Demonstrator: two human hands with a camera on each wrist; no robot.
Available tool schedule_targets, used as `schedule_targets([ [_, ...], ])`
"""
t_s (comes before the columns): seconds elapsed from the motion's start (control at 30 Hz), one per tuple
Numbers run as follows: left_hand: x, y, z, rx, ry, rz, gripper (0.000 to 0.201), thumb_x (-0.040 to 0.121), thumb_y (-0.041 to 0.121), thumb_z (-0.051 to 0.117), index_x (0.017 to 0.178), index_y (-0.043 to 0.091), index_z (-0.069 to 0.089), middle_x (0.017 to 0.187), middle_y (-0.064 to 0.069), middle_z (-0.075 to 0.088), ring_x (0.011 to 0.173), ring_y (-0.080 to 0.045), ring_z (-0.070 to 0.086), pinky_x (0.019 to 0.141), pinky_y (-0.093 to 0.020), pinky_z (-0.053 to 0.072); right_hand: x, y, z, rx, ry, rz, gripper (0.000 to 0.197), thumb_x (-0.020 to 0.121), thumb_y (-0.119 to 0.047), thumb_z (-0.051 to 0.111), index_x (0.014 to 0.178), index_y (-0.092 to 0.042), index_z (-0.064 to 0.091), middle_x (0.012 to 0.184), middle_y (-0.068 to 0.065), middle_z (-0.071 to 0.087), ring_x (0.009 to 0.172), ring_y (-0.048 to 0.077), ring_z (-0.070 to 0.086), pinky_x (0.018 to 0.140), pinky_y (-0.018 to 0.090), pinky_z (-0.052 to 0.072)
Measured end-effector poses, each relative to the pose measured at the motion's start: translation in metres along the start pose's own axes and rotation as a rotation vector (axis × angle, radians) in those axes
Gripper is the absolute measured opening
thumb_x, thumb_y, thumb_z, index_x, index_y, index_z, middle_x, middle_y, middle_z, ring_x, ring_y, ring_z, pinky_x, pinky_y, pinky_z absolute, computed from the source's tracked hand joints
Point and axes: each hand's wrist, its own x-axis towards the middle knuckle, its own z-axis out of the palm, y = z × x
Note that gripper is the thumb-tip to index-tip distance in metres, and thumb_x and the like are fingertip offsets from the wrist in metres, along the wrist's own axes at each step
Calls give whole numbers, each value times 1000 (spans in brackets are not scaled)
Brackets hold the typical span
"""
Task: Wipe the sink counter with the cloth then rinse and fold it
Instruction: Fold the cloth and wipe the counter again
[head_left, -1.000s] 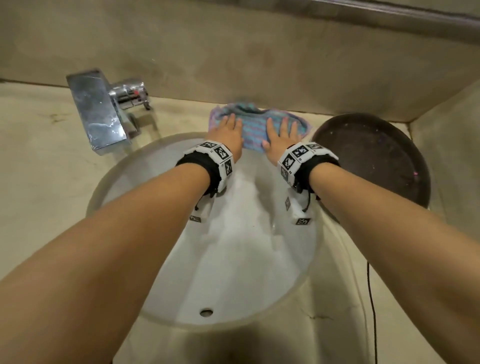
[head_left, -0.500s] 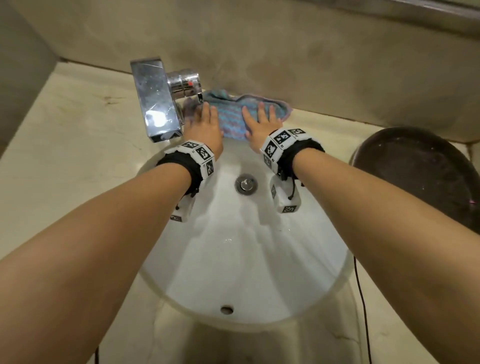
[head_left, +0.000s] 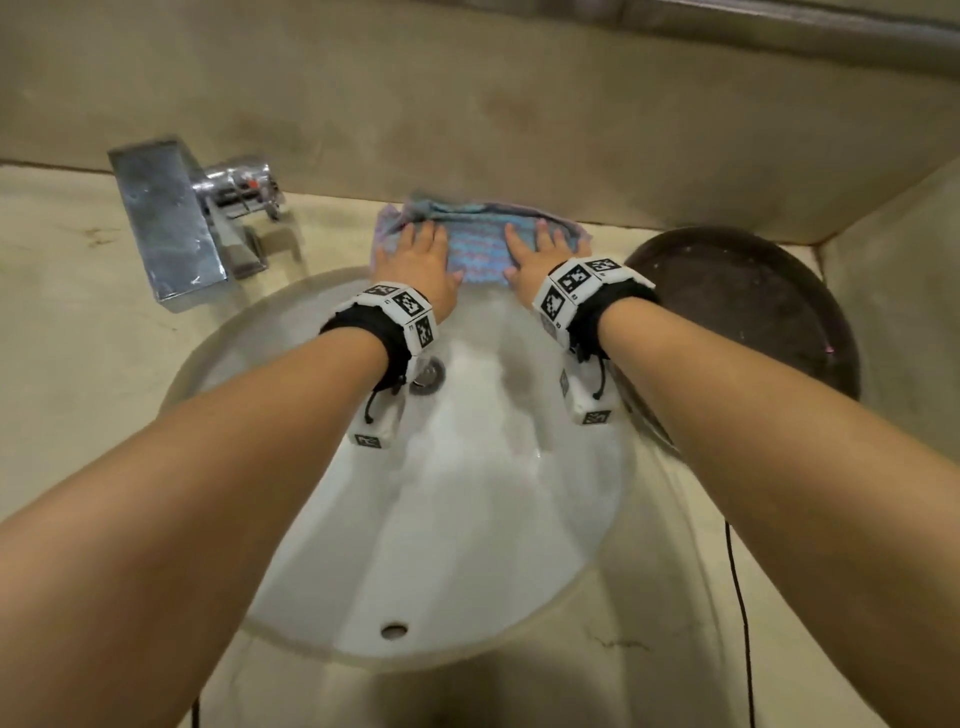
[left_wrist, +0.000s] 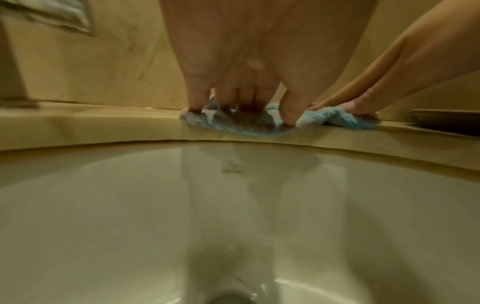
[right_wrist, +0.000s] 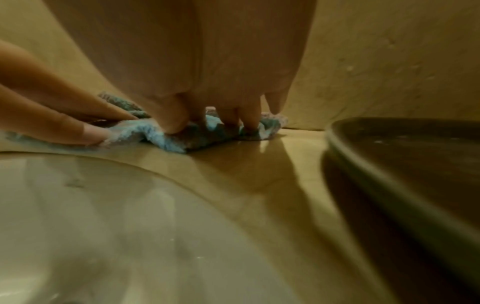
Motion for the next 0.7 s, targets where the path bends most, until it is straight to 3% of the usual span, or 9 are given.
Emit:
schedule_targets([
  [0.2, 9, 46, 2, 4, 20, 137, 60, 96, 33, 38, 146, 7, 20, 153, -11, 25, 141, -26, 22, 116, -44, 19, -5, 46, 6, -13, -24, 124, 58, 99, -41, 21, 151, -27, -1, 159, 14, -1, 148, 27, 2, 116, 50, -5],
  [0.33, 10, 55, 1, -13, 16, 135, 60, 96, 33, 40, 146, 7, 21, 153, -10, 25, 142, -25, 21, 116, -45, 19, -6, 52, 5, -12, -18, 115, 60, 99, -42, 21, 151, -24, -3, 158, 16, -4, 148, 30, 0, 117, 51, -7],
  [0.47, 9, 49, -3, -39, 66, 191, 52, 92, 30, 50, 137, 6, 38, 144, -13, 40, 135, -27, 35, 114, -41, 27, -5, 52, 2, -7, -15, 77, 64, 97, -44, 26, 151, -23, -1, 158, 19, -1, 147, 34, 2, 118, 51, -5],
  [0.53, 3, 47, -5, -44, 100, 201, 40, 91, 24, 54, 127, 7, 49, 136, -11, 49, 128, -27, 43, 108, -39, 35, -7, 54, -4, -1, -12, 63, 65, 97, -44, 31, 151, -23, 3, 158, 20, 4, 146, 35, 9, 119, 50, 1],
  [0.6, -5, 48, -7, -39, 113, 152, 29, 91, 13, 50, 120, 11, 54, 130, -9, 54, 124, -28, 47, 97, -40, 42, -14, 54, -10, 10, 12, 32, 65, 95, -37, 41, 151, -20, 11, 155, 21, 19, 141, 36, 25, 118, 49, 15],
  [0.7, -18, 50, -12, 56, 75, 76, 33, 93, 5, 42, 122, 15, 55, 125, -15, 56, 124, -33, 47, 92, -40, 44, -28, 49, -14, -7, 128, -23, 49, 90, -22, 51, 138, -13, 43, 135, 17, 52, 126, 35, 48, 107, 43, 38],
])
